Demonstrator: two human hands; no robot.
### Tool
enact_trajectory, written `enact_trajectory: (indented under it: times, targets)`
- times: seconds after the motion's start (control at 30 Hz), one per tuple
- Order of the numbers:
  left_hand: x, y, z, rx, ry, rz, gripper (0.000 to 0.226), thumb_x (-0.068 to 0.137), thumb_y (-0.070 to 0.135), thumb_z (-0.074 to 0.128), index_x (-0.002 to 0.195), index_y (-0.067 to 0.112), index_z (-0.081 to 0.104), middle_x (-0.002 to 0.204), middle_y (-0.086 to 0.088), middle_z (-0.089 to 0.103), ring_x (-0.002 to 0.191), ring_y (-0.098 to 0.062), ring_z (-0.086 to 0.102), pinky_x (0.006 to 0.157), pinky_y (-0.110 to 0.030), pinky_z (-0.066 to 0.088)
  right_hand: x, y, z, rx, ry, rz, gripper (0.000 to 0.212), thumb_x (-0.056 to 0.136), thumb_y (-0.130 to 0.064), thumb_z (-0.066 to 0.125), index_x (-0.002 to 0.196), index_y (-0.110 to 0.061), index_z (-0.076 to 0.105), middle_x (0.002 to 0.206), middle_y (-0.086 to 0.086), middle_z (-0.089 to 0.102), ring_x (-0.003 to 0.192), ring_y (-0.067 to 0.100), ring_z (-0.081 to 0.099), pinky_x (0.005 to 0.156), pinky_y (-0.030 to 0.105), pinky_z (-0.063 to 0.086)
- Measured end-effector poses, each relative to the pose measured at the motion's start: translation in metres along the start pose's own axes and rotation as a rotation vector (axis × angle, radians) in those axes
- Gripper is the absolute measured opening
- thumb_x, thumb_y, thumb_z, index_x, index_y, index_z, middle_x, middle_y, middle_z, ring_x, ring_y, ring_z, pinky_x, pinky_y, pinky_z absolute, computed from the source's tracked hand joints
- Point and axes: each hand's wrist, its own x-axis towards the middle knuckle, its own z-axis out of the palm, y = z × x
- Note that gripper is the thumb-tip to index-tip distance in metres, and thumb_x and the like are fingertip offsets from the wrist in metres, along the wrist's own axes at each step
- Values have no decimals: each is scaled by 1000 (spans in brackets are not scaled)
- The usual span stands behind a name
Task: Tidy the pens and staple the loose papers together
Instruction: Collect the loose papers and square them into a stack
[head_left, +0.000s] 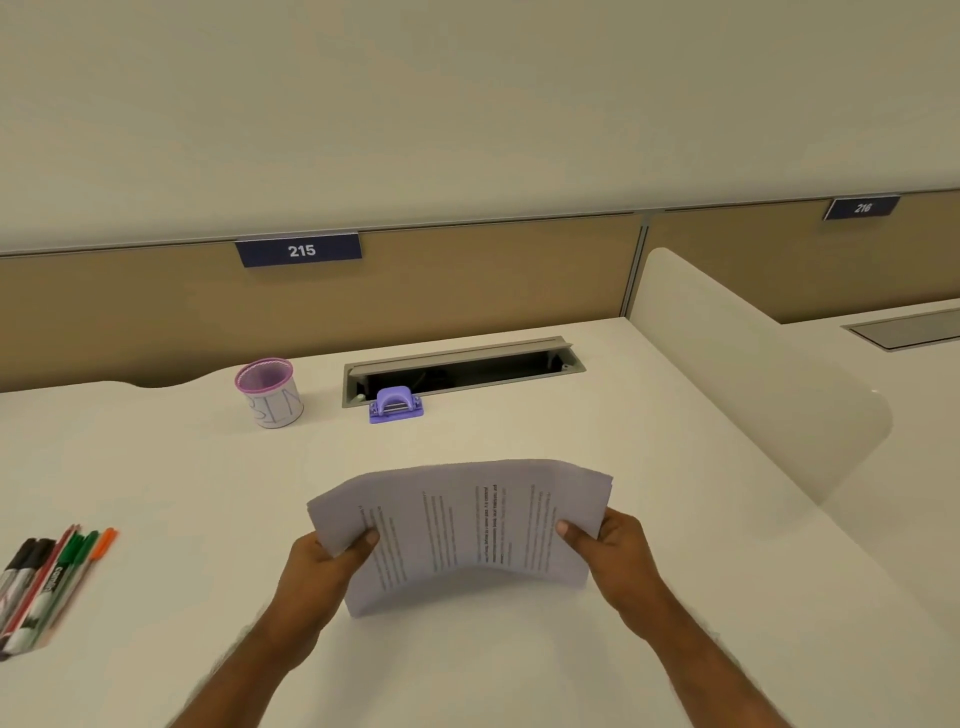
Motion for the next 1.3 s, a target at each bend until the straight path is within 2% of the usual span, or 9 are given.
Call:
enact_trajectory:
  times: [0.23,0.4,0.5,0.7,0.83,0.97,1.03,1.17,1.3]
  targets:
    - [0,6,3,-113,14,-35,28,90,17,69,115,8,68,107,-9,76,100,-33,71,79,-40,59,7,-21,-2,51,27,-113,17,85,-15,71,99,-25,71,93,-6,77,88,19,72,71,25,59]
    - [-2,22,10,-285,13,-29,35,89,15,63,124,12,63,116,-9,73,110,-31,66,94,-49,52,12,-19,3,59,267,-57,74,76,-29,81,139,-23,43,133,-8,51,124,11,48,102,32,42]
    - [-5,27,21,-393,9,-36,31,93,10,59,123,14,62,116,-8,73,110,-29,65,91,-46,54,8,-18,16,342,212,74,94,57,-51,86,136,-22,43,135,4,54,122,21,54,105,44,43]
    - [-13,19,52,-618,-18,-122,45,89,9,59,134,15,55,126,-10,69,116,-29,63,82,-39,62,-15,-29,52,625,-185,60,43,83,-4,67,124,-16,59,121,11,69,112,30,65,97,48,51]
    - [-12,11,52,-605,0,-220,49,87,11,63,135,15,55,125,-7,70,116,-28,63,82,-38,61,-6,-42,46,338,-40,-16,34,82,4,68,109,-17,68,109,6,74,101,23,70,93,43,54]
    - [-7,15,22,-351,45,-242,73,80,45,74,138,8,50,136,-12,59,118,-27,61,101,-42,47,4,-64,15,-123,-88,-86,30,85,-1,68,100,-27,69,103,-4,74,94,14,72,91,40,56]
    - [-7,27,9,-23,195,-152,103,64,63,80,144,13,40,144,-7,50,123,-25,56,102,-40,44,7,-83,1,-393,-170,-127,21,88,-8,63,100,-24,71,99,-6,74,90,12,71,86,36,58]
    - [-16,79,5,551,389,432,98,62,51,79,144,18,39,150,-5,40,137,-26,41,110,-43,39,7,-116,-2,-934,-326,-233,25,93,-24,56,72,-35,63,80,-9,66,78,16,65,63,24,48]
    - [-36,135,26,1000,36,909,92,66,53,84,143,26,42,150,4,43,141,-18,37,115,-38,33,3,-133,12,-1158,-394,-257,18,93,-26,54,102,-28,70,97,-4,70,81,15,65,70,23,53]
